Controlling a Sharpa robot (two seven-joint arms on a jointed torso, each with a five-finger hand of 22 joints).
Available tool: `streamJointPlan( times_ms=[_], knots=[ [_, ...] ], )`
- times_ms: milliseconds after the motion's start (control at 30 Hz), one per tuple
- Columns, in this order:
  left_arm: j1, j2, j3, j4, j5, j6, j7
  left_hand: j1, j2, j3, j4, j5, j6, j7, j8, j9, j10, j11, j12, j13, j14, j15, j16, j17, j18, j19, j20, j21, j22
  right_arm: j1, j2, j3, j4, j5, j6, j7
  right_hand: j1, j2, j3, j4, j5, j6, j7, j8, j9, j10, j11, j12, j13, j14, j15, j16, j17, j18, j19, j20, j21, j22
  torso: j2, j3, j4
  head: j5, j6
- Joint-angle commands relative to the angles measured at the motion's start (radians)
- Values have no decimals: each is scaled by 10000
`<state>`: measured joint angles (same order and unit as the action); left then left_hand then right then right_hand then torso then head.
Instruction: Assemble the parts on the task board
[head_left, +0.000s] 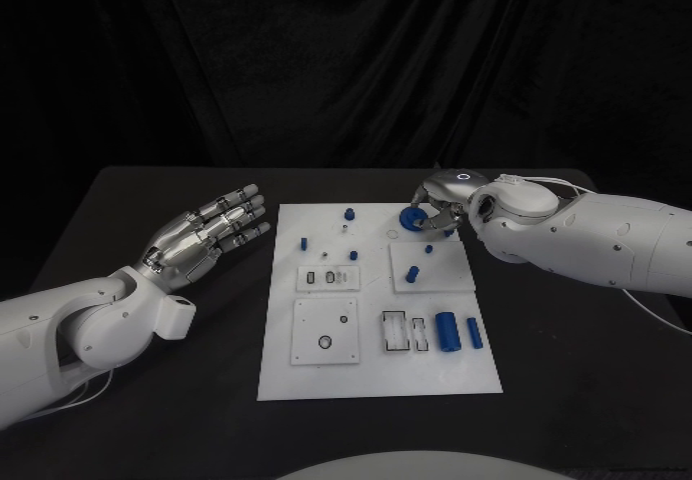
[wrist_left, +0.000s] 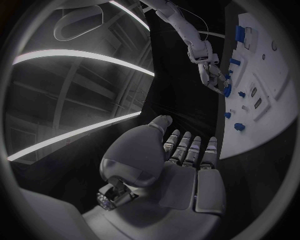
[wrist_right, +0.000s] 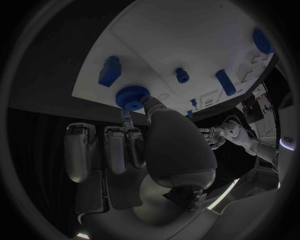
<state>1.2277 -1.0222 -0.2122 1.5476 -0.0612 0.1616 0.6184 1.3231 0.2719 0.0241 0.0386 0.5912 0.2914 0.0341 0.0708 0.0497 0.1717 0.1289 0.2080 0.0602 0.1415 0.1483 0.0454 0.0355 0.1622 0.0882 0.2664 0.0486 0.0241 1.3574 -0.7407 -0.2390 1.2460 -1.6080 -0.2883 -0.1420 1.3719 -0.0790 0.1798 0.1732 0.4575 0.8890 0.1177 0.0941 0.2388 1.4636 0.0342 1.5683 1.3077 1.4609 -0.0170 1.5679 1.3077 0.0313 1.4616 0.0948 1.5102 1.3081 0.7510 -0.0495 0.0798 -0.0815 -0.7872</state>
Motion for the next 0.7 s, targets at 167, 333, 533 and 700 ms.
streamJointPlan(
  times_ms=[167,333,533,700],
  knots=[
    [-16,-2,9,11,-3,179,40,-124,-19,78,-22,15,-6,29,42,4,-91,26,69,-14,4,91,9,15,191,14,71,8,10,-75,-64,-18,47,-79,172,10,501,22,466,-511,683,810,-23,592,669,1072,-9,25,2631,1099,-36,29,2631,-106,500,-33,31,2286,2,0,5,-1,17],
    [-19,-27,9,15,-3,188,34,-124,-19,78,-22,15,-6,29,42,4,-91,26,69,-14,4,91,9,15,191,14,71,8,10,-77,-156,-17,243,-79,-76,167,586,100,500,-839,564,954,-84,1225,1455,1072,12,25,2631,1099,-29,29,2631,-119,538,-27,59,2319,-1,0,-1,10,28],
    [-22,-33,9,8,-3,186,26,-124,-19,78,-22,15,-6,29,42,4,-91,26,69,-14,4,91,9,15,191,14,71,8,10,-7,-244,-6,614,-79,-294,301,513,181,447,-1032,414,758,-128,1961,2445,1072,12,25,2631,1099,-32,29,2631,-163,667,-27,176,2401,-10,-6,-23,54,21],
    [-23,-19,9,-2,-3,188,20,-136,-23,90,-30,8,-7,30,43,3,-97,32,76,-15,7,93,11,16,191,17,74,9,11,243,-206,-1,1006,-79,-410,450,475,191,438,-1046,366,651,-145,2119,2688,1072,4,25,2631,1099,-40,29,2631,-178,711,-31,217,2427,-14,-5,-33,88,-28]
  ],
)
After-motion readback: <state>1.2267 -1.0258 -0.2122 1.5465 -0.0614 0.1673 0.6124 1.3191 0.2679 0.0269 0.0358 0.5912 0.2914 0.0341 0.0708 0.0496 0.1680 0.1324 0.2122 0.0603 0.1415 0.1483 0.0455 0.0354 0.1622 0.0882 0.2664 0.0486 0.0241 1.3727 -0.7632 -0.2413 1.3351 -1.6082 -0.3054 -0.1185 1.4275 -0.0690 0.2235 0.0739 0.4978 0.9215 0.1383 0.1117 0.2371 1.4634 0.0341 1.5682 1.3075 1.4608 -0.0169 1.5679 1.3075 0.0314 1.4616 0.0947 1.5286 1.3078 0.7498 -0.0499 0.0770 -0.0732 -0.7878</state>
